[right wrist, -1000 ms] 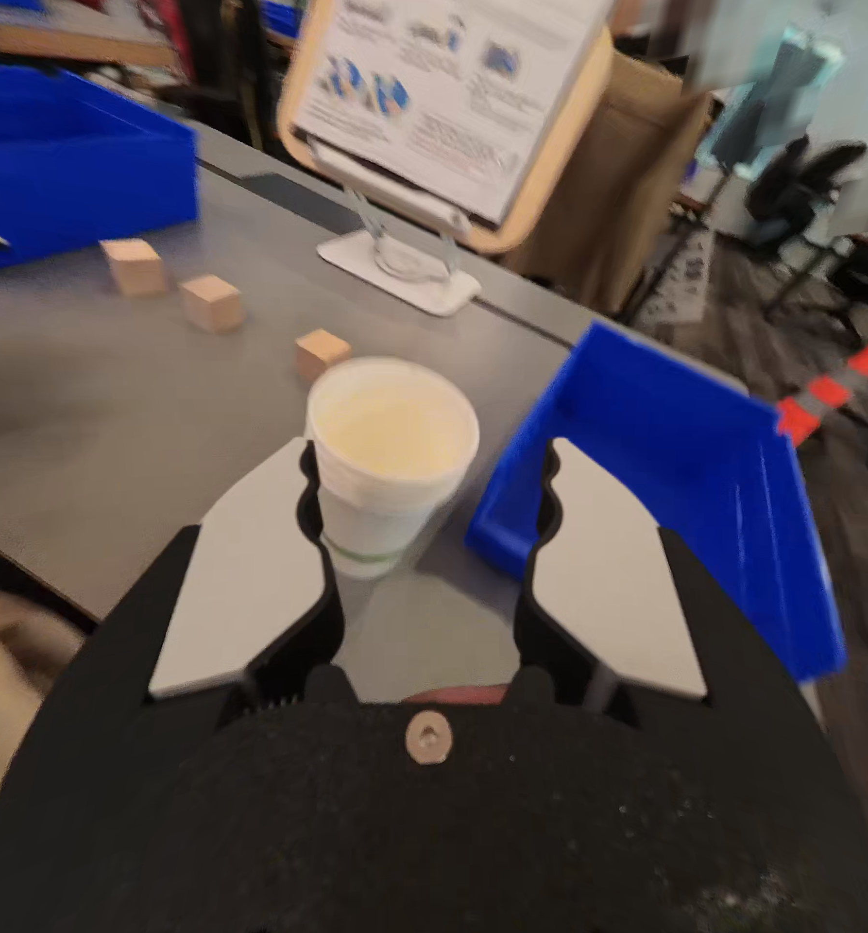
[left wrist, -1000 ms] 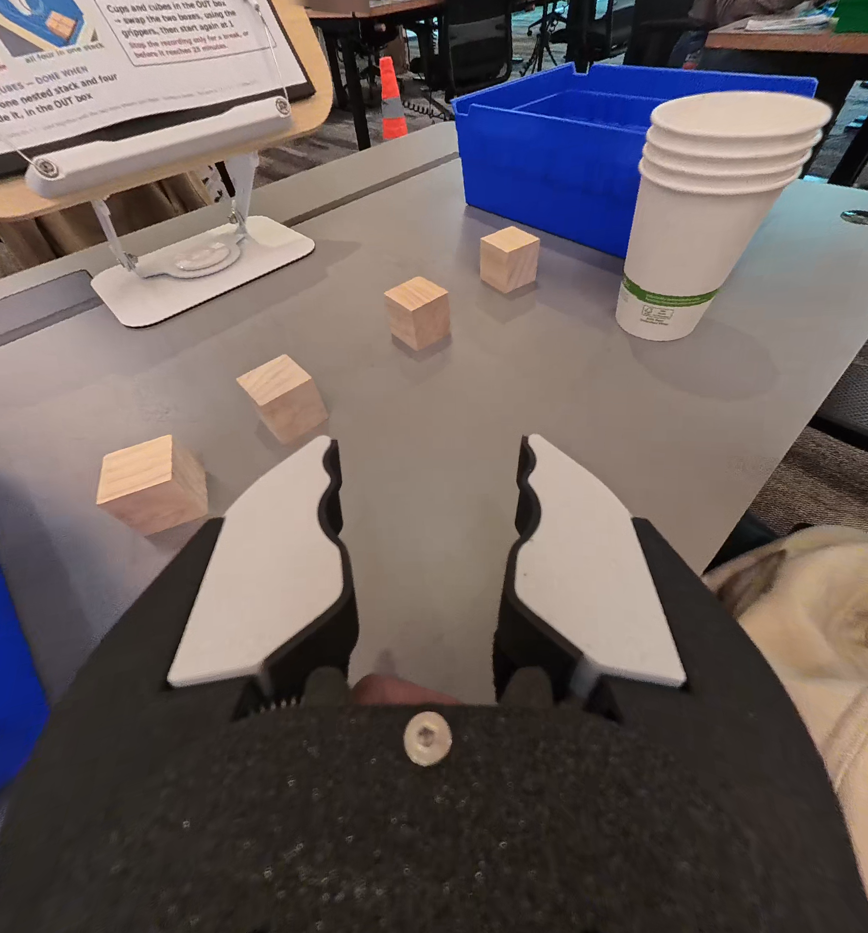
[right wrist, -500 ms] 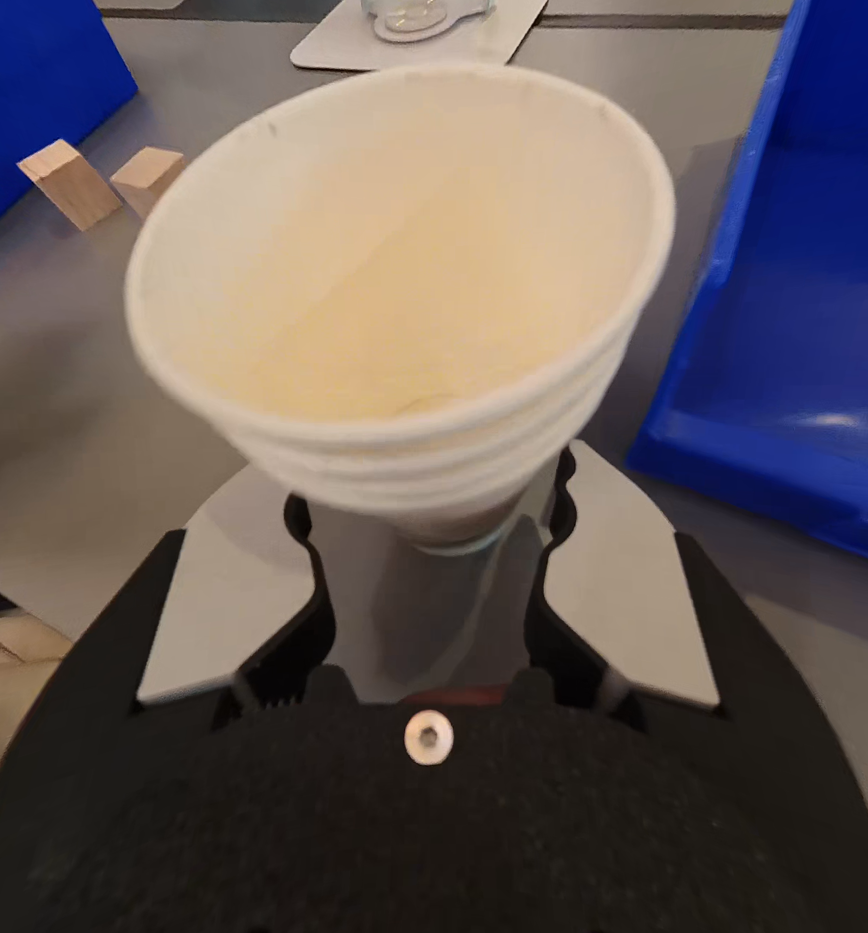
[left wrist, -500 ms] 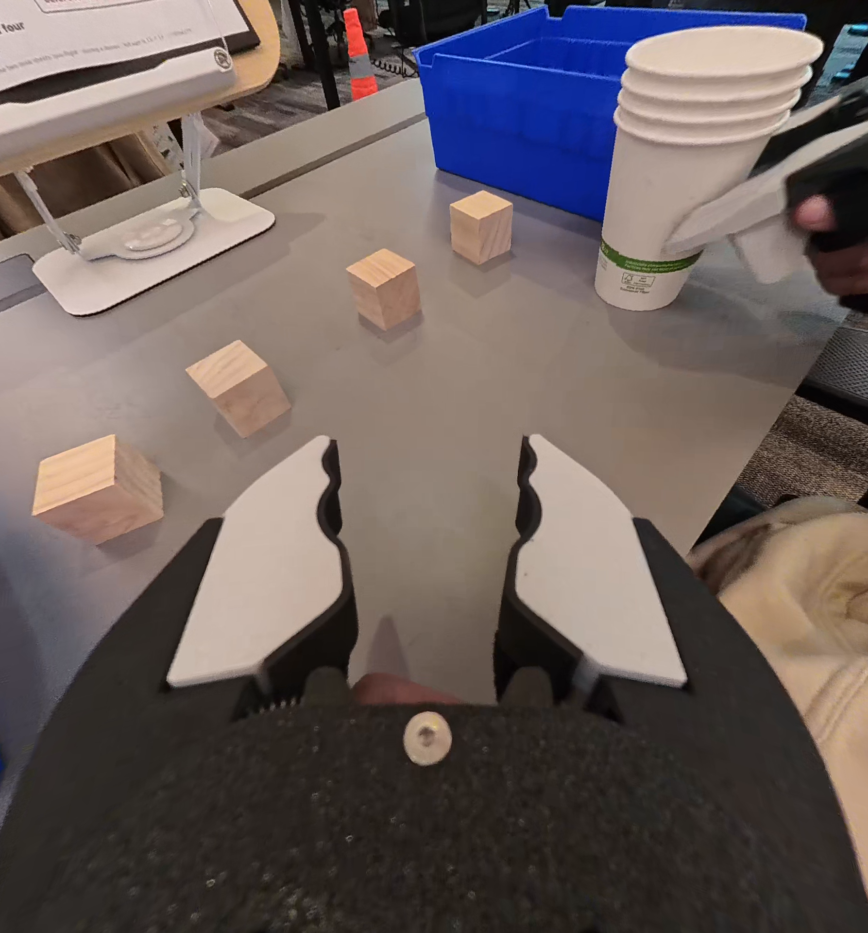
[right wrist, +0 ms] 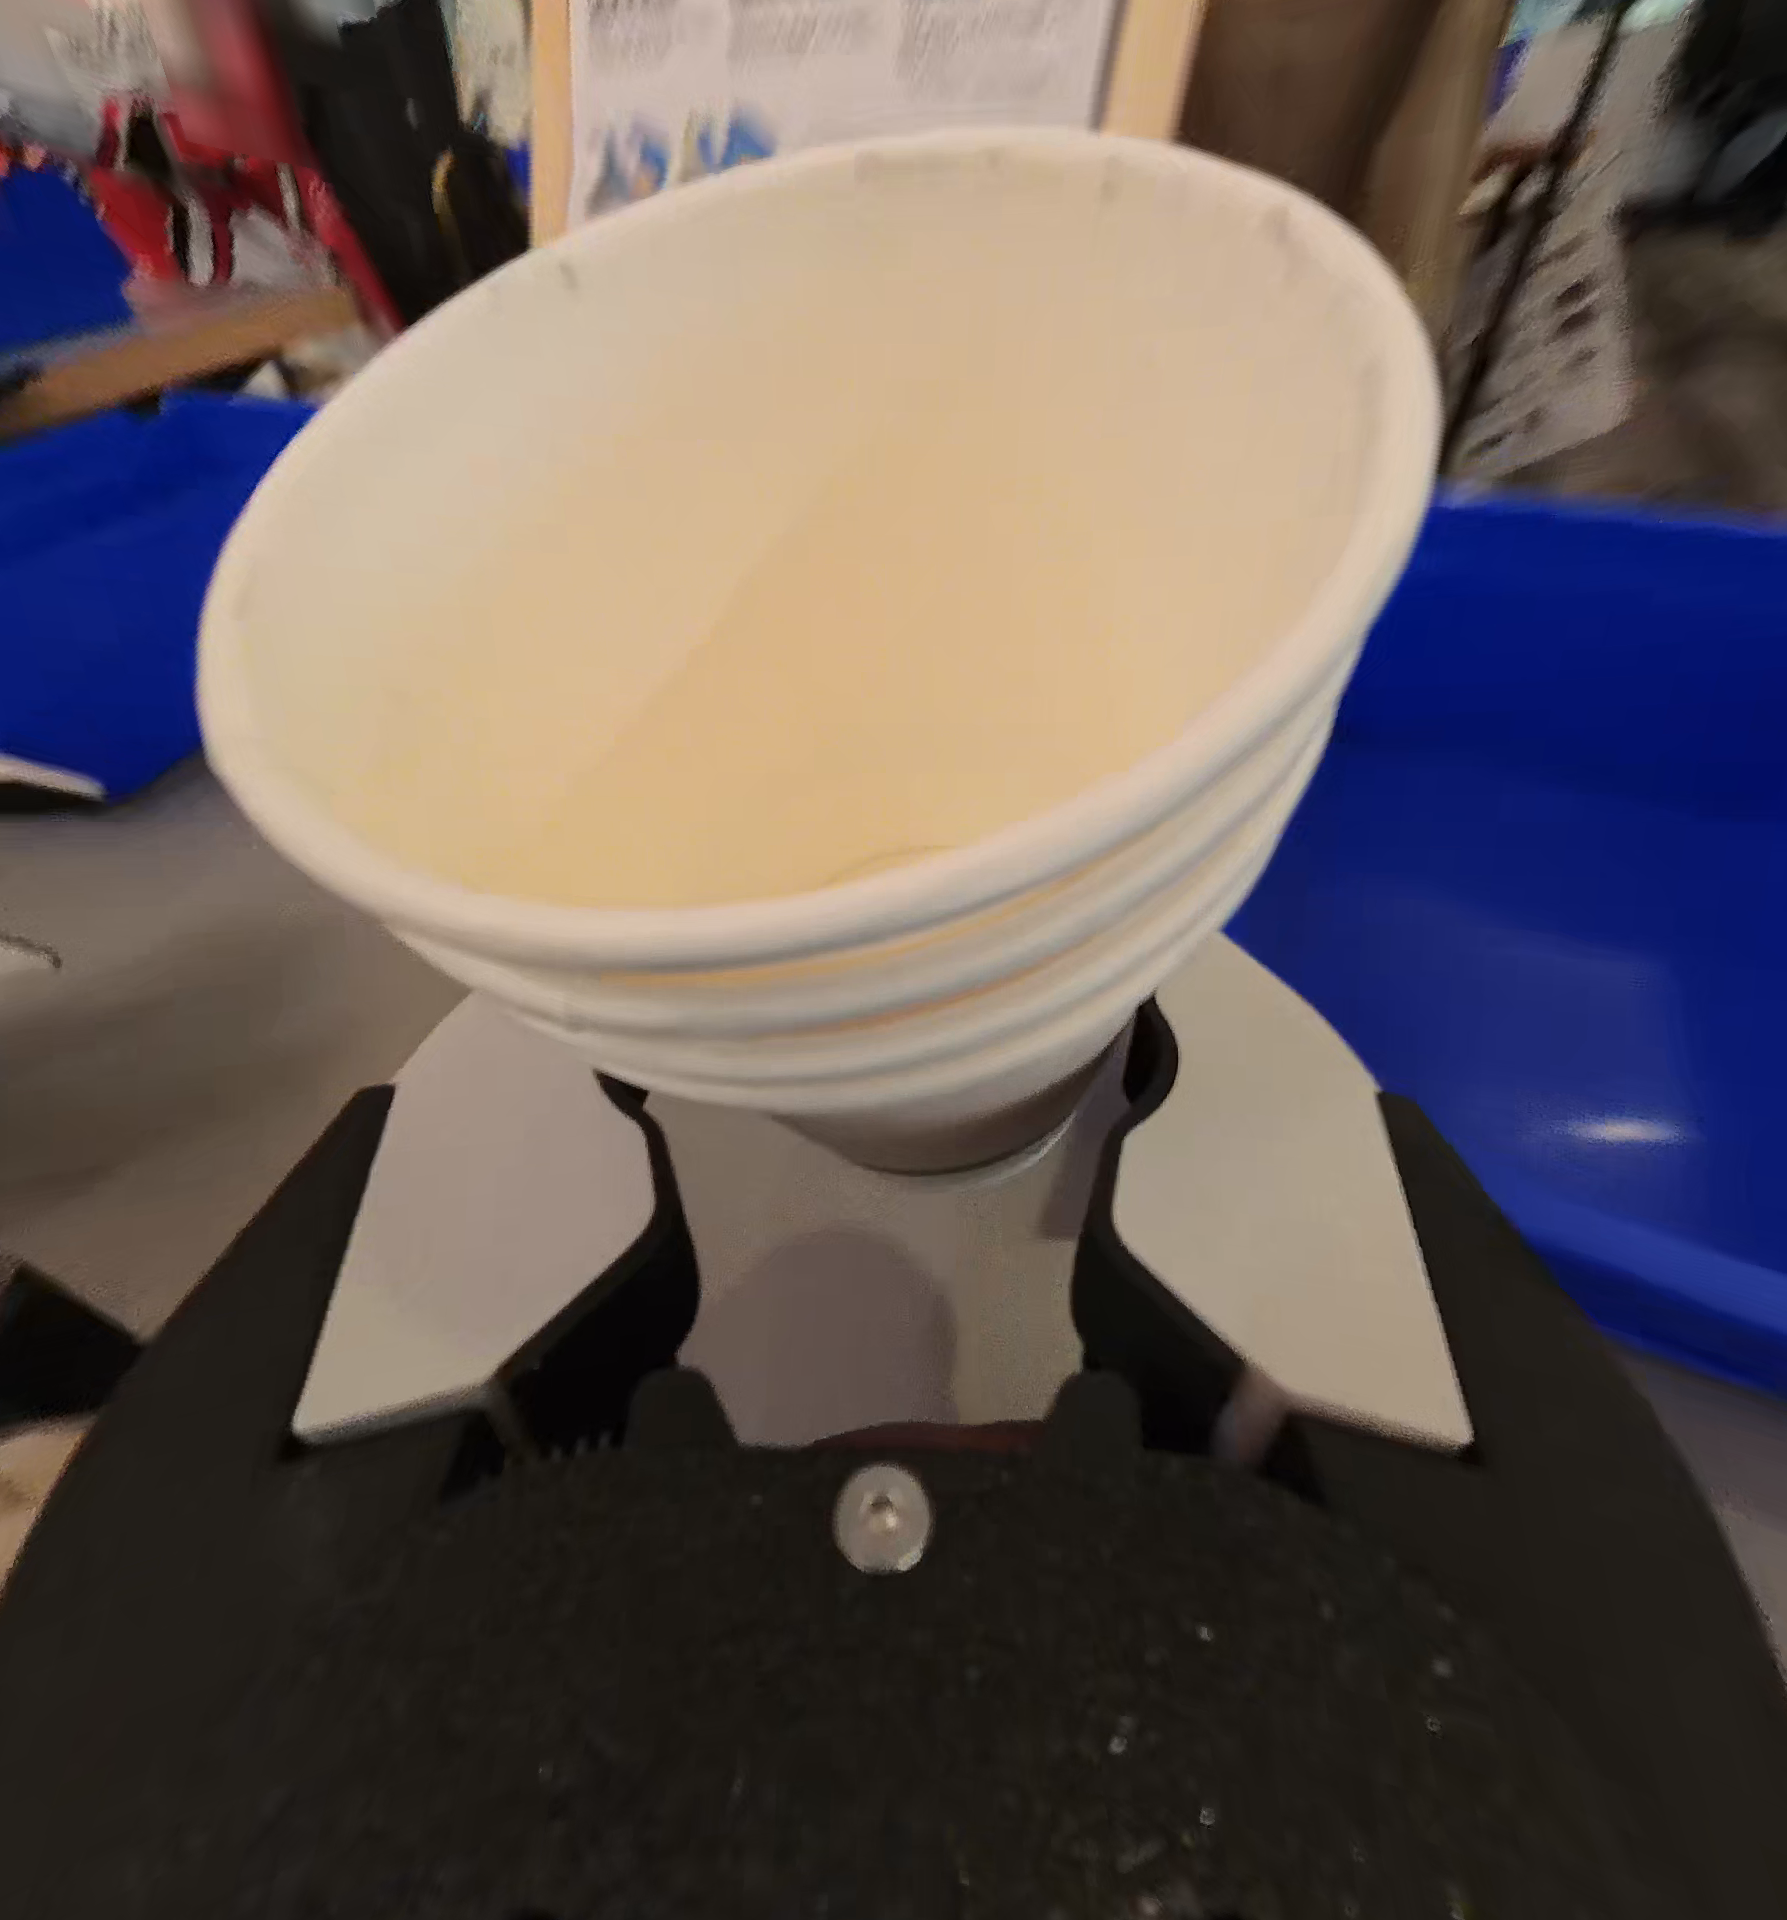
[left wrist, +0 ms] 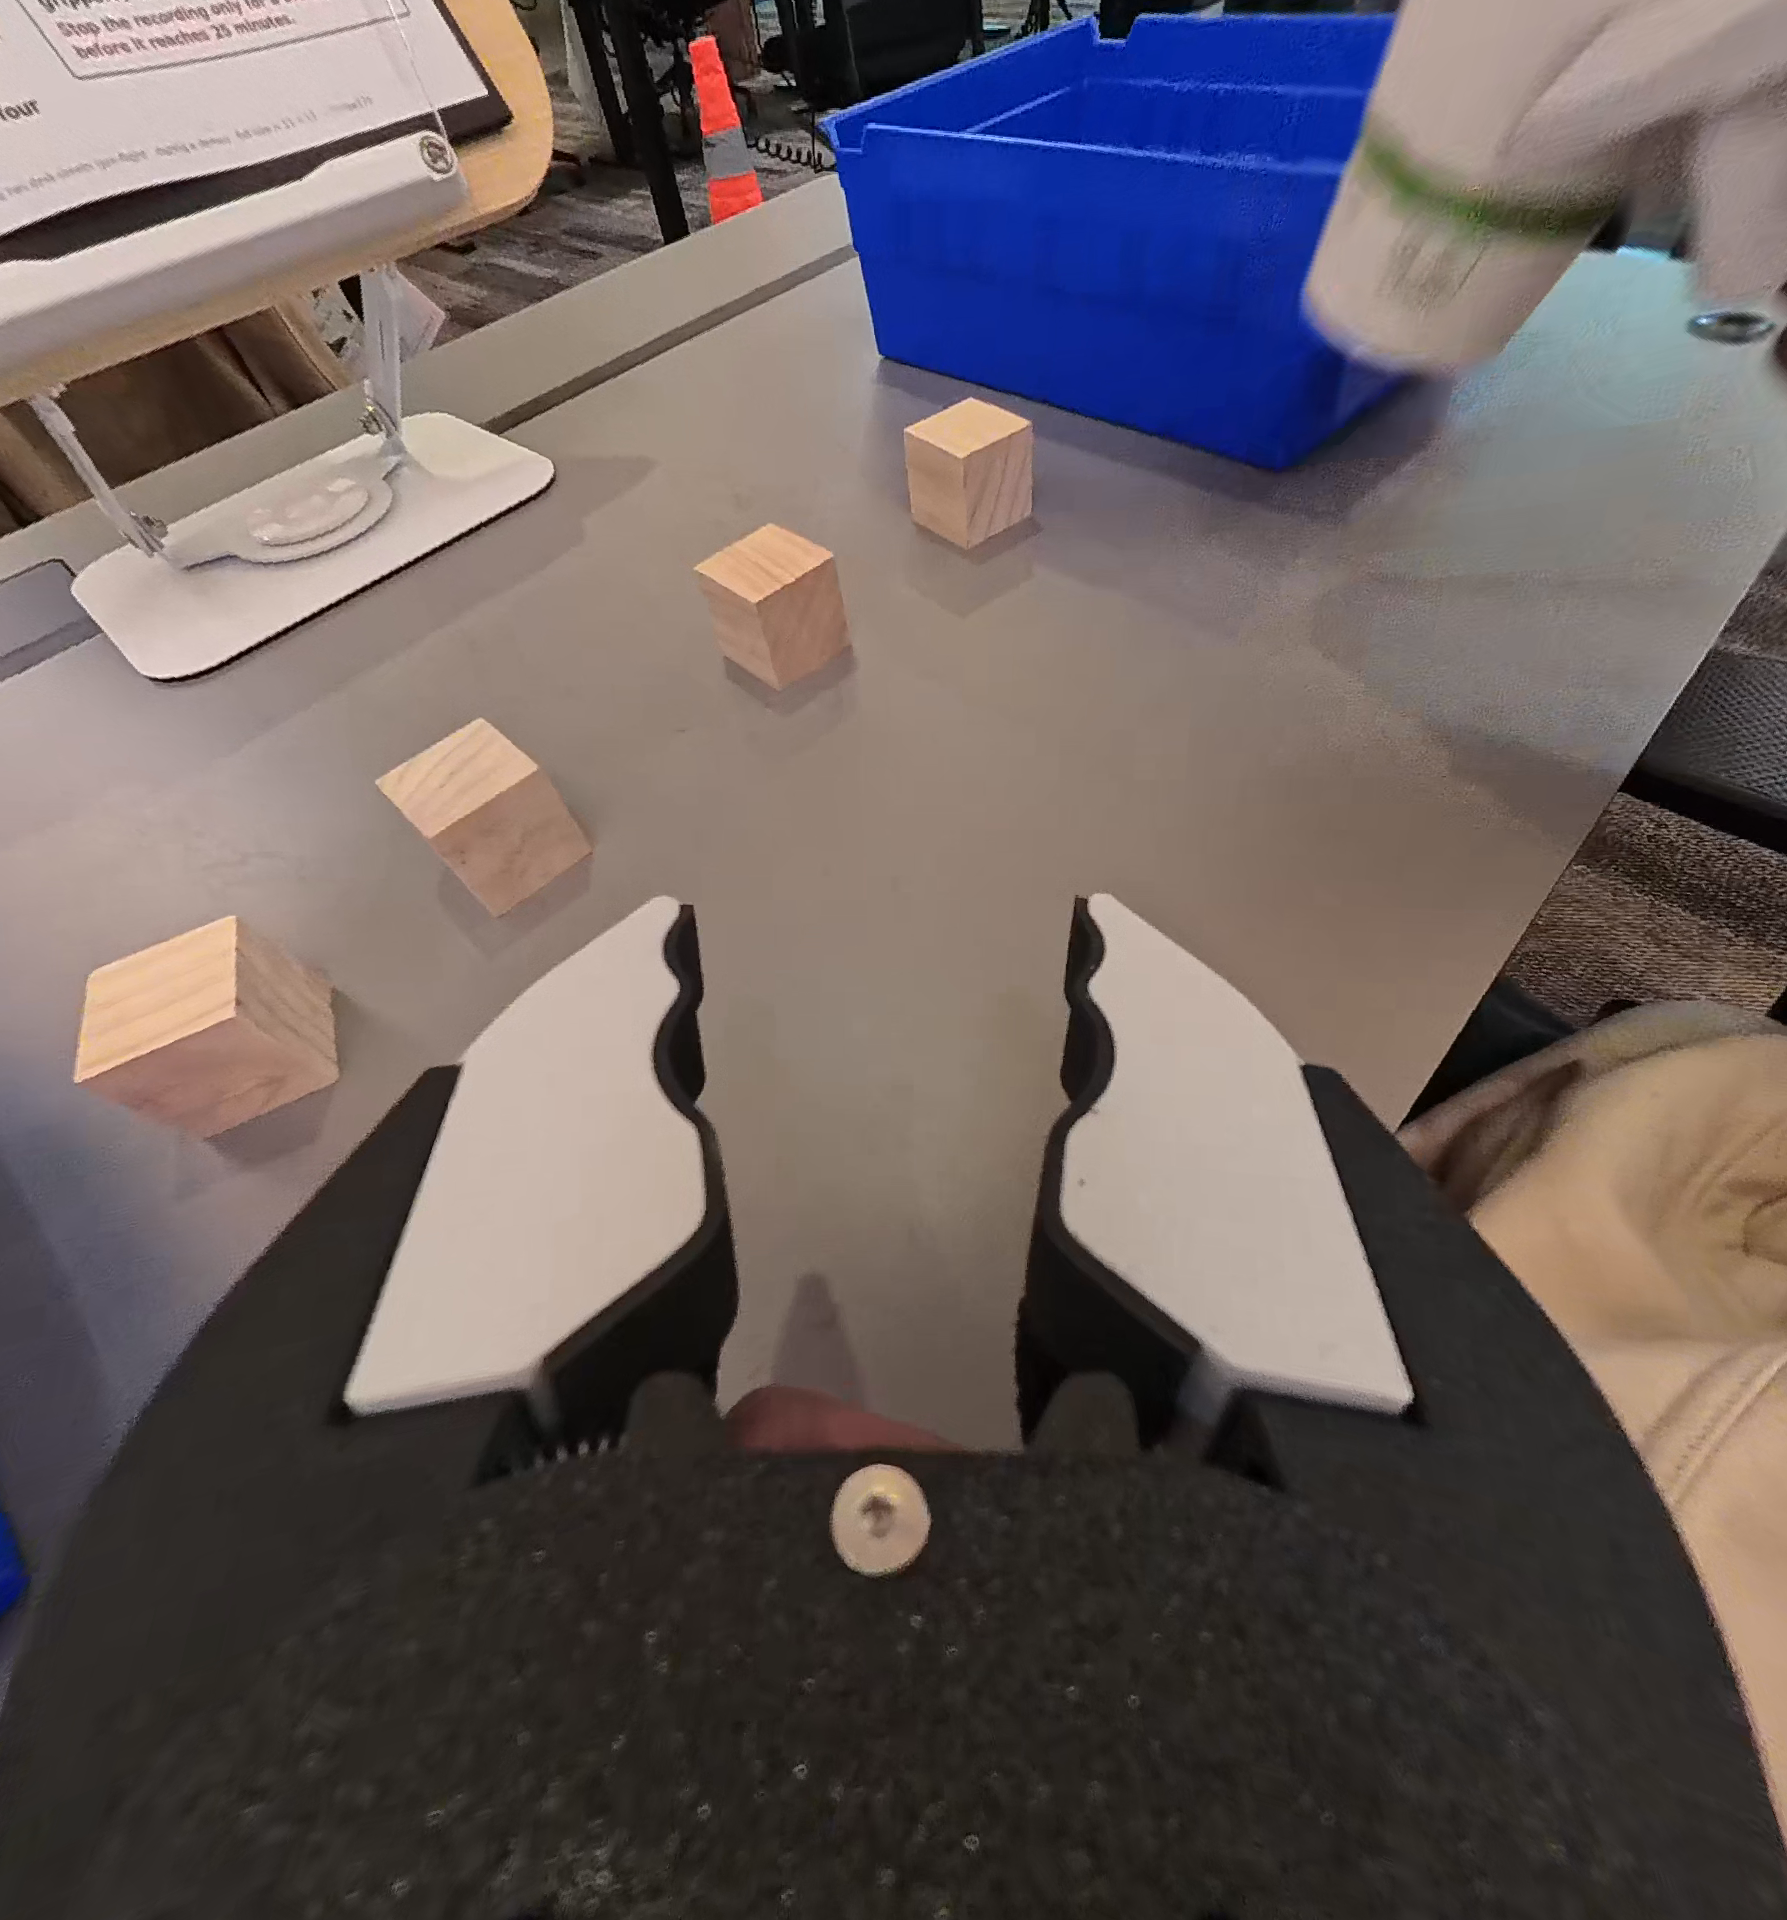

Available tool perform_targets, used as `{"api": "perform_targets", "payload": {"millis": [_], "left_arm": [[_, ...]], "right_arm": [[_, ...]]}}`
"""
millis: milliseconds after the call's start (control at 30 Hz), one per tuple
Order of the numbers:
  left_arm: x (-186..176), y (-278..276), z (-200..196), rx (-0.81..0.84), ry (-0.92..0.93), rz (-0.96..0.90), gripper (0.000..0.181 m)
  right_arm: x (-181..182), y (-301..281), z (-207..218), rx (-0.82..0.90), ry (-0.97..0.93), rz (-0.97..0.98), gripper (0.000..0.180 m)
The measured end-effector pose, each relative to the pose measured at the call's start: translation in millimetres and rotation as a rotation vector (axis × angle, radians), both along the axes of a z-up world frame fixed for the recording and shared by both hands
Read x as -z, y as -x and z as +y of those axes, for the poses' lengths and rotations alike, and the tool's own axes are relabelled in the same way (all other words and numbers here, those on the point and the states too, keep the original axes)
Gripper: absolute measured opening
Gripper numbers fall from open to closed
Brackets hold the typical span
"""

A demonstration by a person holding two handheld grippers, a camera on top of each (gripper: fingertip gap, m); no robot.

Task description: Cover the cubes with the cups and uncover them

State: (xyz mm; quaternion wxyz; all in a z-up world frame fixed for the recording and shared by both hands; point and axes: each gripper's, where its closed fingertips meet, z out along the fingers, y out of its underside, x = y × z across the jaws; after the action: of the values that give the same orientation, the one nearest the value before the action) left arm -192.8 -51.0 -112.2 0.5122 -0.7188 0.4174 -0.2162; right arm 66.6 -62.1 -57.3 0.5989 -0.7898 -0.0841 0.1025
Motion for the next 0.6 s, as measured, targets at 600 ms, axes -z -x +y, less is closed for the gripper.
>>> {"api": "perform_targets", "payload": {"millis": [600], "left_arm": [[-10,7,3,-0.033,-0.036,0.002,0.066]], "right_arm": [[4,-177,210,0.228,0.153,0.021,0.091]]}}
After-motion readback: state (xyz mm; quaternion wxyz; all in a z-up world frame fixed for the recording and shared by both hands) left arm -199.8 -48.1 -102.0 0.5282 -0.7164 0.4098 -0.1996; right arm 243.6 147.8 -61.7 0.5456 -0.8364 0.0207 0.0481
